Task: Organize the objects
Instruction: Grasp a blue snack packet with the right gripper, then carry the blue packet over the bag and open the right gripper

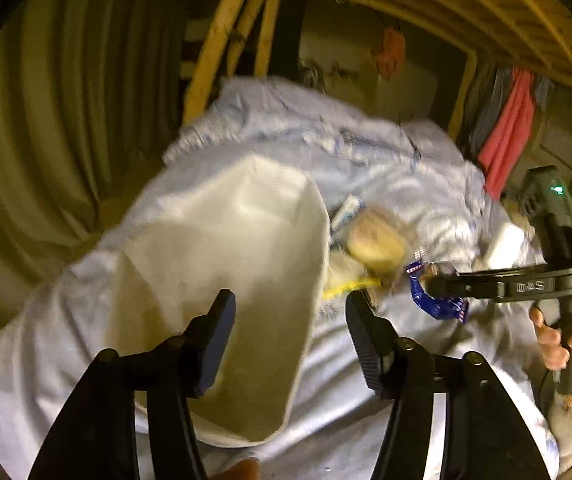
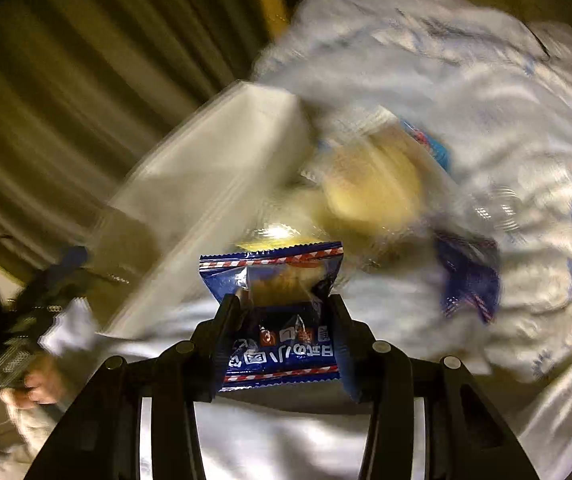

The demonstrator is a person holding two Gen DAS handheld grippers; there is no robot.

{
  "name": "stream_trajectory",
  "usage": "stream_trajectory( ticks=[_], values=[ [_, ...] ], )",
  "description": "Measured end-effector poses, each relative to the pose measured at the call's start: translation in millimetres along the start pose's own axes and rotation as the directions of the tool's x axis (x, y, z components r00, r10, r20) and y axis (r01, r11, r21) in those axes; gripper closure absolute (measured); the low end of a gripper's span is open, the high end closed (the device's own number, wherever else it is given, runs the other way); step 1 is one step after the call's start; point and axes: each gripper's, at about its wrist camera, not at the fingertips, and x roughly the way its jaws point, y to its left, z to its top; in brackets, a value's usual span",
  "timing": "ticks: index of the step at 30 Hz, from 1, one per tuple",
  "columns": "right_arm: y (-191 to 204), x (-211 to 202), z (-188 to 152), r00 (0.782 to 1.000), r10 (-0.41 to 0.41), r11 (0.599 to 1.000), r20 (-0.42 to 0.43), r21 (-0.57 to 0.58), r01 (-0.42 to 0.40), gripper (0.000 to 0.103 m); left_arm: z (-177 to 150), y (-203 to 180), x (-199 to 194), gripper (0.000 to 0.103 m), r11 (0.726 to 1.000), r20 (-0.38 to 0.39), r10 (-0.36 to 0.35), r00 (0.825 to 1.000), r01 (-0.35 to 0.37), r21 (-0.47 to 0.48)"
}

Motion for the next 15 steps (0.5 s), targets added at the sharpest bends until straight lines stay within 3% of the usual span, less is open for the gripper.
stream_trajectory(
  ticks=[1,3,7,11,15],
  values=[
    [23.8,9.6,4.0,0.999,0.043,0.999,0.025,-0.006,-0.043,0.061,1.8,2.7,-5.7,0.044,1.000,0.021,0.007,1.000,-0.007,-0.009],
    [35.5,10.6,13.6,0.995,0.095,0.995,0.044,-0.012,-0.094,0.061,4.7,7.9,-13.2,0.040,1.000,0.055,0.022,0.998,-0.021,-0.023],
    [65.3,19.6,33.8,0.980,0.196,0.979,0.045,0.040,-0.198,0.060,8.1,21.5,-16.5,0.037,0.996,0.049,0.089,0.995,-0.088,-0.025],
    [86.4,45.5,52.6,0.976,0.209,0.977,0.053,0.033,-0.211,0.060,7.9,34.2,-2.9,0.036,0.993,0.007,0.095,0.995,-0.094,-0.066],
    [103.6,80.8,48.4,0.971,0.236,0.972,0.025,0.018,-0.236,0.060,2.2,39.8,1.0,0.037,0.988,-0.047,0.137,0.989,-0.140,-0.069]
  ],
)
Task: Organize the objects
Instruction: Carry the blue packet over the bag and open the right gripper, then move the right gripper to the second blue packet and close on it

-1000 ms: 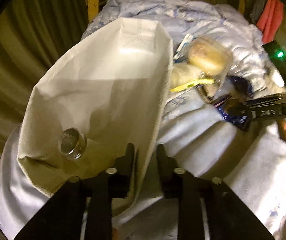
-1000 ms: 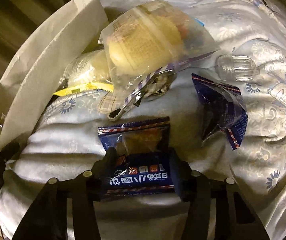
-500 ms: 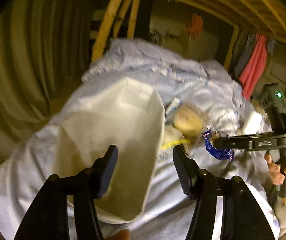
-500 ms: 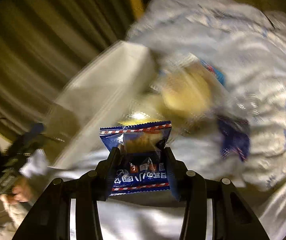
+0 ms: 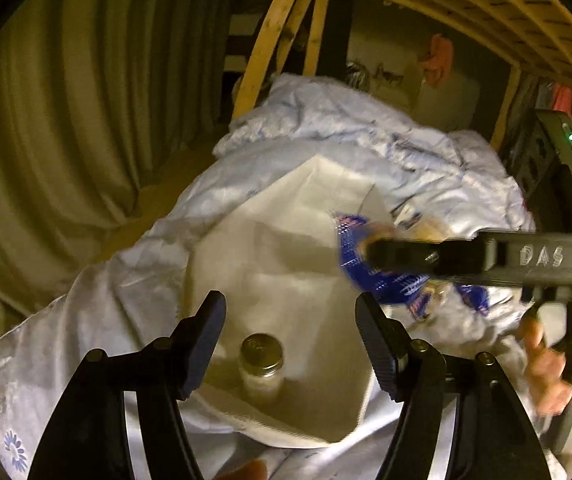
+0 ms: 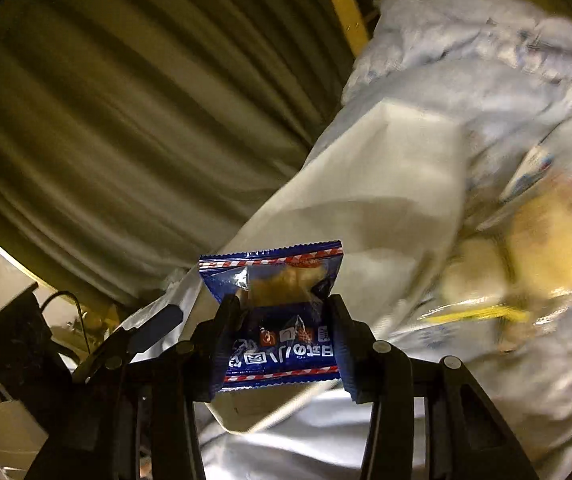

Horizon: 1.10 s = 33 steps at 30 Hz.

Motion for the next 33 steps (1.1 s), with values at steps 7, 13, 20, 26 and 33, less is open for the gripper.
stream_trajectory(
  ticks=[7,13,20,26,33],
  values=[
    [2.2,43.2,-9.5,0.994,-0.053,0.998,-0.097,-0.032,0.050,0.060,-3.4,2.1,2.5,0.037,0.997,-0.059,0.078,0.995,-0.077,0.012],
    [1.1,34.8,-10.0,0.997,0.012,1.000,-0.072,0.001,-0.012,0.056,-3.7,2.4,-2.9,0.037,0.997,-0.048,0.077,0.996,-0.077,0.005],
    [-13.2,7.4,-7.3,0.996,0.088,0.995,0.009,0.053,-0.088,0.038,-4.3,-6.2,-3.8,0.037,0.998,-0.029,0.064,0.998,-0.063,0.028],
    [-25.0,-26.4,-11.5,0.993,-0.109,0.994,0.043,0.004,0.109,0.038,-5.9,-24.7,-1.9,0.037,0.996,0.002,-0.014,1.000,0.014,0.083],
    [-77.1,-73.5,-15.0,0.917,-0.398,0.917,0.038,0.001,0.398,0.038,-15.2,-60.7,-0.4,0.037,0.966,0.044,-0.178,0.983,0.166,0.198]
  ],
)
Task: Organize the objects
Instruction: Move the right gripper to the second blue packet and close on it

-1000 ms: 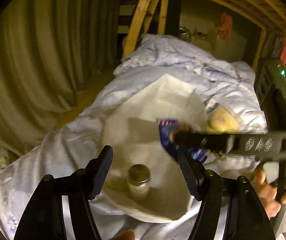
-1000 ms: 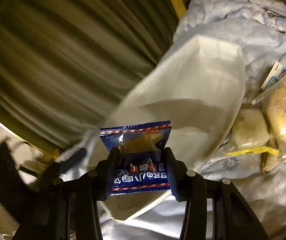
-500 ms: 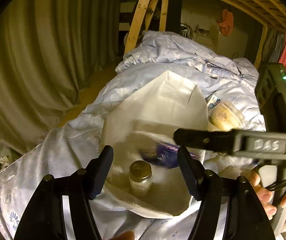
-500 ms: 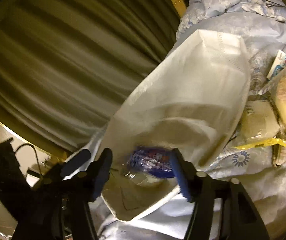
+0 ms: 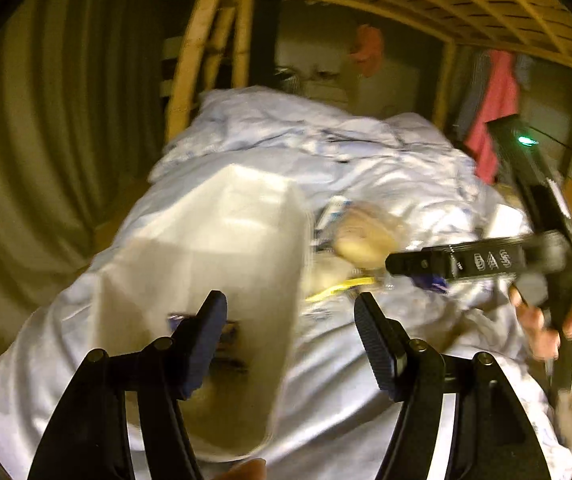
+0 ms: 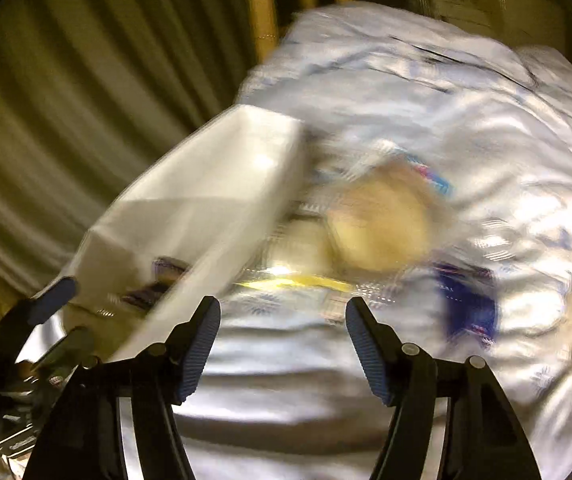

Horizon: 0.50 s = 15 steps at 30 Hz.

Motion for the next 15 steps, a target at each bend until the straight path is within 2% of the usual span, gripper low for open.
stream_trajectory(
  ticks=[3,6,11,15],
  values=[
    [-46.2,-10.0,4.6,0.999,-0.020,0.994,0.029,0.111,0.016,0.038,-1.6,-15.3,6.2,0.037,0.998,-0.002,-0.052,0.999,0.052,0.044],
    [-98.0,-20.9,0.3,0.997,-0.053,0.966,0.052,0.257,0.038,0.038,-4.7,-26.7,13.0,0.037,0.995,-0.017,-0.046,0.999,0.047,0.087],
    [-135.0,-19.1,-1.4,0.988,-0.145,0.938,0.049,0.324,0.122,0.038,-6.9,-30.7,21.5,0.037,0.995,-0.036,-0.031,0.999,0.034,0.095],
    [-147.4,5.1,-3.7,0.992,-0.120,0.933,0.048,0.347,0.096,0.038,-8.8,-32.3,31.8,0.037,0.996,-0.062,-0.007,0.998,0.012,0.088]
  ],
)
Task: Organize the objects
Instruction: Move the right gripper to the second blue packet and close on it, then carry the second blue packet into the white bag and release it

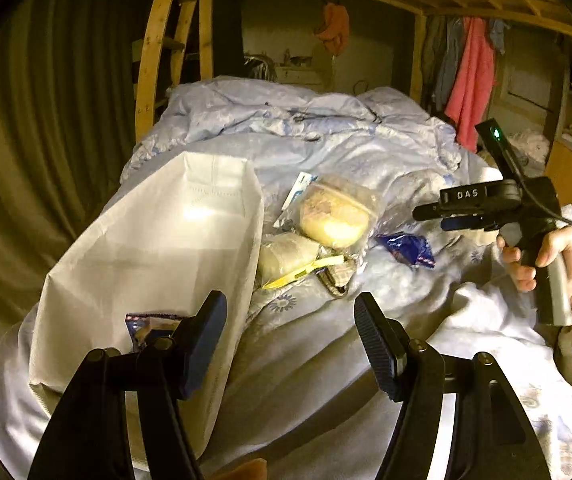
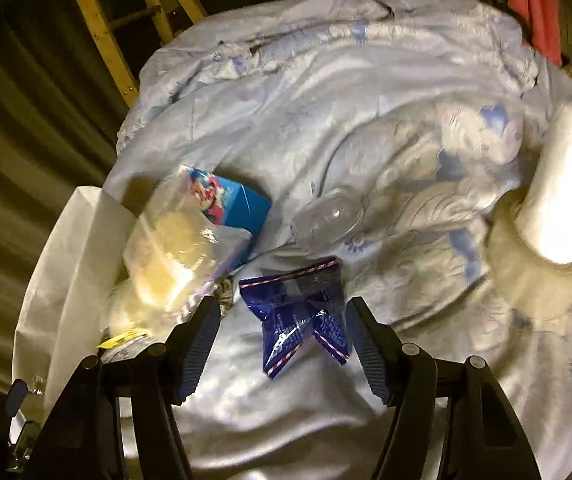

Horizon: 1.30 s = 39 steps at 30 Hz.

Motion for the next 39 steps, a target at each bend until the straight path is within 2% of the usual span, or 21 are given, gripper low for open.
stream_trajectory(
  ticks=[3,5,7,11,15,20,24,27,30,34,36,39],
  values=[
    [-11.7,35.5,-7.7,0.999,-0.002,1.000,-0.050,0.029,0.004,0.039,-3.2,-3.1,9.3,0.037,1.000,-0.029,0.018,0.999,-0.018,0.008],
    [-16.6,52.0,-12.1,0.995,-0.021,0.999,-0.099,0.033,0.025,0.045,-4.9,-5.2,11.4,0.037,0.999,-0.037,0.026,0.999,-0.026,0.019],
    [-23.3,58.7,-12.9,0.993,-0.004,0.998,-0.122,0.059,0.011,0.051,-5.5,-5.6,9.5,0.037,0.999,-0.033,0.030,0.999,-0.029,0.024],
    [-28.7,48.2,-8.0,0.994,0.034,0.995,-0.106,0.096,-0.024,0.060,-6.6,-4.1,8.5,0.037,0.999,-0.030,0.036,0.999,-0.036,0.019],
    [-25.8,41.1,-6.7,0.992,0.071,0.993,-0.104,0.101,-0.061,0.062,-6.8,-3.4,8.6,0.037,0.999,-0.032,0.036,0.999,-0.035,0.016],
    [-1.0,19.5,-8.4,0.988,0.123,0.992,-0.090,0.042,-0.120,0.062,-7.1,-3.6,7.4,0.037,0.999,-0.022,0.031,0.999,-0.031,0.022],
    [26.5,2.4,-11.1,0.968,0.233,0.972,-0.088,-0.005,-0.235,0.062,-6.3,-3.8,4.1,0.037,1.000,-0.007,0.017,1.000,-0.017,0.024],
    [46.1,-9.5,-15.4,0.943,0.320,0.946,-0.093,-0.028,-0.324,0.062,-5.7,-2.3,0.6,0.037,1.000,0.010,-0.009,1.000,0.009,0.019],
    [65.6,-12.4,-20.8,0.894,0.435,0.898,-0.110,-0.019,-0.439,0.062,-5.0,-0.5,-4.3,0.037,0.998,0.036,-0.059,0.998,0.059,0.013],
    [92.6,-7.3,-32.3,0.787,0.594,0.800,-0.171,0.020,-0.599,0.062,-3.8,0.8,-10.9,0.037,0.993,0.073,-0.119,0.990,0.119,0.009],
    [102.9,-5.7,-37.5,0.751,0.632,0.768,-0.192,0.026,-0.640,0.062,-3.3,0.5,-13.8,0.037,0.990,0.090,-0.139,0.986,0.138,0.011],
    [120.5,-2.3,-45.9,0.681,0.691,0.708,-0.242,0.037,-0.705,0.062,-2.5,-0.4,-16.7,0.037,0.988,0.105,-0.155,0.982,0.154,0.017]
  ],
)
